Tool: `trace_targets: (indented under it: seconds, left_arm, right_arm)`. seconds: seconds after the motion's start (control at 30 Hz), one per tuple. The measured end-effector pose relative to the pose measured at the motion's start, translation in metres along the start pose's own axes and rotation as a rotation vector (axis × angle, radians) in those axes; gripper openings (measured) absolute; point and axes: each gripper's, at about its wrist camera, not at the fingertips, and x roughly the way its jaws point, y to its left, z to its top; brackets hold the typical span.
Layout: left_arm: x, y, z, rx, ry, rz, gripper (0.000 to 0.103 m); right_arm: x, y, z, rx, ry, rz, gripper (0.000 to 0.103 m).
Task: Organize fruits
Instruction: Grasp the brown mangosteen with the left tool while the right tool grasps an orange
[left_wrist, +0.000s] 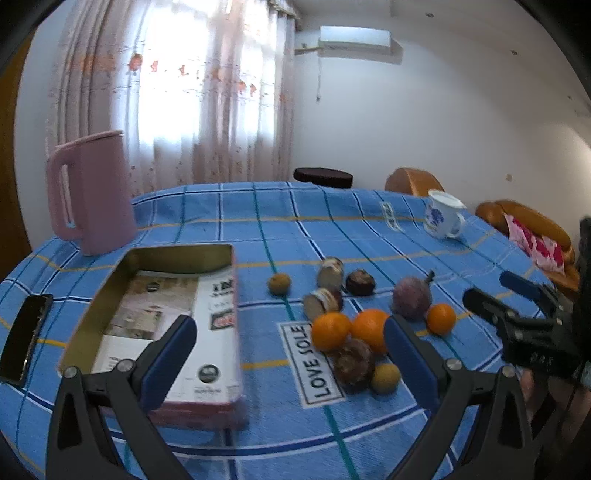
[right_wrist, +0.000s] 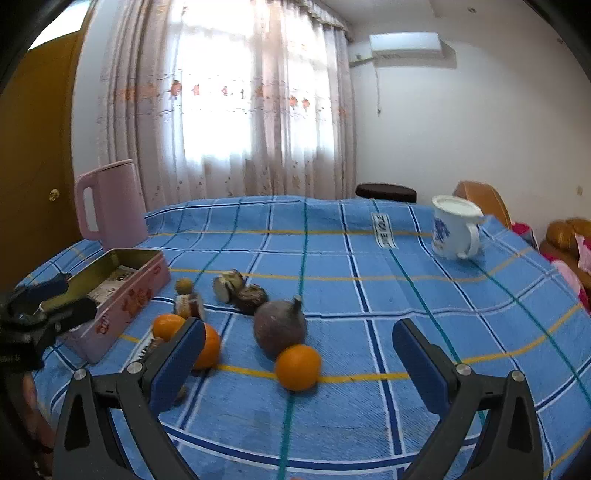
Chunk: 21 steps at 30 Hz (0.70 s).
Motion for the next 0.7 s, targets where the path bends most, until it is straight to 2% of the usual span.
trace_targets:
  seconds: [0.17,0.2,0.27,0.33,0.5,0.53,0.6,0.7]
  left_arm:
    - [0.014,-0.020,-0.010,0.044,0.043,-0.040,0.101]
    - [0.017,-0.022,-0.011,0.045,0.052,-0.045,0.097]
    - [0.024,-0.023,-0.013,0.038,0.077,-0.066,0.093]
    - [0.030,-0.022,-0.015,0.023,0.100,-0.082,0.084]
    - [0.034,-0.024,-0.017,0.020,0.117,-0.107,0.080]
    - [0.034,-0.026,-0.017,0.024,0.119,-0.113,0.075]
    - [0.033,-0.033,-0.018,0.052,0.121,-0.132,0.071]
    - [0.042,-0.036,-0.021,0.056,0.163,-0.153,0.071]
  right_arm:
    - [0.007,-0.006,-0.005,0.001,0.027,0.002,0.101]
    - [0.010,-0.005,-0.006,-0.007,0.040,0.004,0.098]
    - [0.015,-0.005,-0.008,-0.016,0.061,0.013,0.087]
    - [0.021,-0.005,-0.009,-0.020,0.093,0.031,0.075]
    - [0.032,-0.003,-0.009,-0.026,0.153,0.058,0.068]
    - [0.036,-0.003,-0.009,-0.026,0.172,0.070,0.059]
    - [0.044,-0.003,-0.010,-0.017,0.217,0.087,0.050]
    - [0.054,-0.005,-0.011,-0.008,0.271,0.115,0.049]
